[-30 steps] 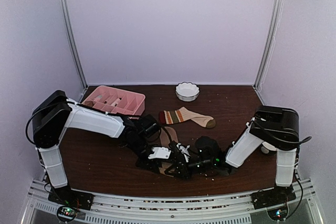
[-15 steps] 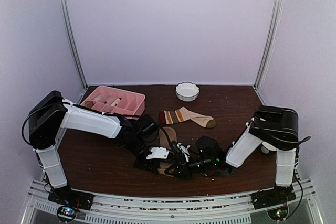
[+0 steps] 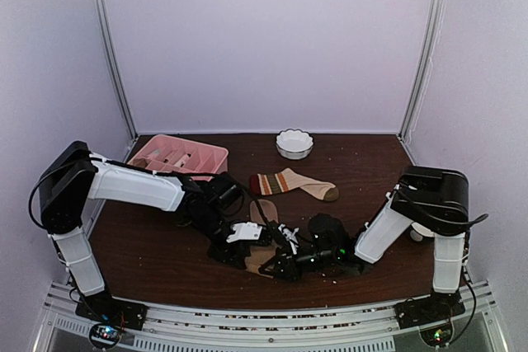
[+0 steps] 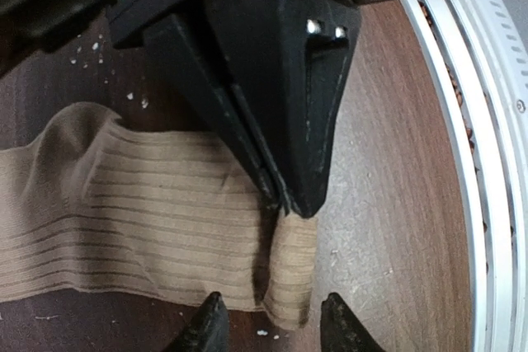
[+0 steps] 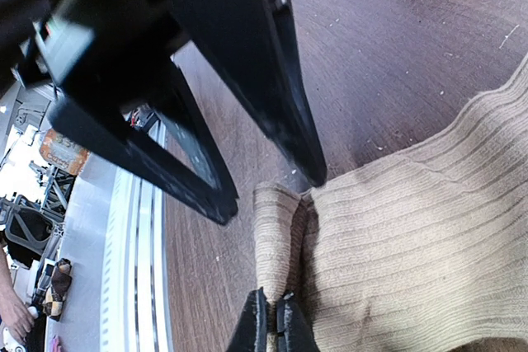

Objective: Roll the socks
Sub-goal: Roll the sock at the center of the board.

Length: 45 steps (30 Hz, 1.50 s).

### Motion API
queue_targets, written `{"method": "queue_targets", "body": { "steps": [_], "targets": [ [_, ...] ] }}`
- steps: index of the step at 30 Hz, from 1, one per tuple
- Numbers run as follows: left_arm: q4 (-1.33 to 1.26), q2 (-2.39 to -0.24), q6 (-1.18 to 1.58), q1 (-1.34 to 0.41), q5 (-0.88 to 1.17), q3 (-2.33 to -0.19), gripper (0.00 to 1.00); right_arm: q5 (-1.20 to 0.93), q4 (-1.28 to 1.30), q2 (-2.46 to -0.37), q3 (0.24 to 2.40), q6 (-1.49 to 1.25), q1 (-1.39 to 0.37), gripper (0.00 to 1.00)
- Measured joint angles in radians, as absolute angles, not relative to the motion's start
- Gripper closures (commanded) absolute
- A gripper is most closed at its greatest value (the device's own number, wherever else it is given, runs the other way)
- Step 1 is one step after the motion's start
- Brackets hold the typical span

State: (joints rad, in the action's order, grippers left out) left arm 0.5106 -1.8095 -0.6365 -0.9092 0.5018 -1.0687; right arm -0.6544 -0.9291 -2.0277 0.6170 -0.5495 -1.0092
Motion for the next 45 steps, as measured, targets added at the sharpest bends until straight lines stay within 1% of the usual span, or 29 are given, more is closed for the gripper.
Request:
{"method": "queue_targets", "body": {
  "steps": [6,9,15,30,36,38,41,45],
  "targets": [
    [0.527,-1.786,-0.633,-0.903,0.553,-1.072,0.67,-0.655,-0.930,-2.029,0.617,-0.550,-1.009,1.00],
    [0.536,-1.789,-0.635,-0.906,0.576,-1.072,0.68,-0.657,-0.932,-2.030,0.617,-0.550,-1.009,1.00],
    [0.541,-1.850,-0.638,-0.913,0.587,-1.072,0.70,-0.664,-0.936,-2.032,0.617,-0.551,-1.007,1.00],
    [0.537,-1.880,-0.648,-0.915,0.585,-1.098,1.00,-0.677,-0.939,-2.034,0.619,-0.557,-1.003,1.00],
    [0.554,-1.902,-0.662,-0.916,0.599,-1.110,1.00,-0.677,-0.930,-2.032,0.623,-0.569,-1.002,0.99],
    [0.570,-1.914,-0.662,-0.916,0.606,-1.124,1.00,-0.673,-0.933,-2.028,0.620,-0.571,-1.002,0.83],
    [0.615,-1.950,-0.661,-0.906,0.634,-1.167,1.00,-0.637,-0.952,-2.005,0.595,-0.566,-1.003,0.71],
    [0.691,-2.012,-0.656,-0.881,0.692,-1.234,1.00,-0.558,-0.953,-1.911,0.487,-0.545,-0.997,0.55]
  ]
}}
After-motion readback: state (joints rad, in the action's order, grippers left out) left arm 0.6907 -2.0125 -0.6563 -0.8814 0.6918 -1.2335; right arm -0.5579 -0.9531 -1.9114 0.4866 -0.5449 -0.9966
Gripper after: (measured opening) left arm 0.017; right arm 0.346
